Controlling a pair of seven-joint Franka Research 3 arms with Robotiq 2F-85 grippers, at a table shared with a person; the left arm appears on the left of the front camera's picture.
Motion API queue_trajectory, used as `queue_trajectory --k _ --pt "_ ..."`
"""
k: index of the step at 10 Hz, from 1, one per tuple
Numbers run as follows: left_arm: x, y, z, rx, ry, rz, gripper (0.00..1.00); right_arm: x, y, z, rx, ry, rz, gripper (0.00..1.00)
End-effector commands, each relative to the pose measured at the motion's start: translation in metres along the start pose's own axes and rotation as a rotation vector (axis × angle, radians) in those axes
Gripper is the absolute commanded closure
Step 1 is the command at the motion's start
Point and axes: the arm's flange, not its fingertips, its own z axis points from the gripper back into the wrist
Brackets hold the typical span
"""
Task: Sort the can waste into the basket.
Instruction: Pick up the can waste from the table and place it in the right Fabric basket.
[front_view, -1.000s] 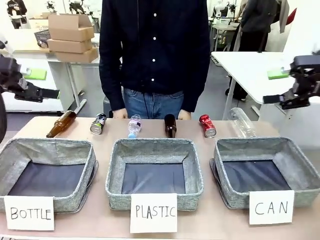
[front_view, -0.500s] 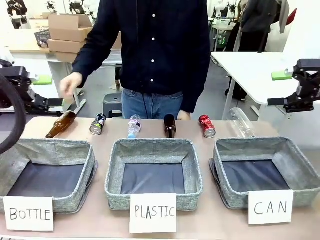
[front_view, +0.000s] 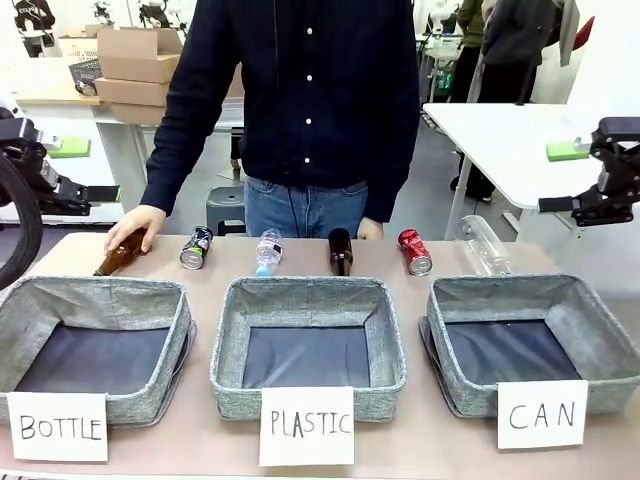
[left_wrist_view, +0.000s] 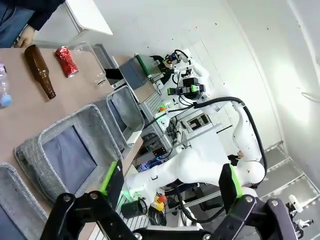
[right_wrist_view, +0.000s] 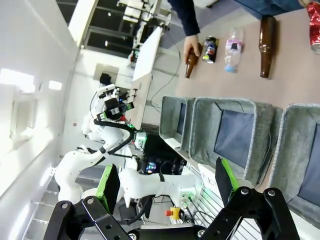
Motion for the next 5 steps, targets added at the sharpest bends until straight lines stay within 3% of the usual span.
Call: queue_trajectory --k 1,2,4,5 --pt "0.0 0.001 -0.002 -0.022 -0.015 -0.025 0.0 0.007 0.0 -0.002 0.026 -0.008 0.034 0.0" --pt "0.0 0.001 -0.002 -0.022 -0.015 -0.025 0.0 0.0 0.0 0.0 0.0 0.0 0.0 0.0" --pt "0.0 0.001 -0.002 -0.022 -0.015 -0.025 0.0 0.035 0.011 -0.052 -0.431 -0.043 0.029 0.0" --pt "0.0 0.001 -0.002 -0.022 -0.015 -0.025 0.0 0.056 0.01 -0.086 -0.607 0.002 0.087 0.0"
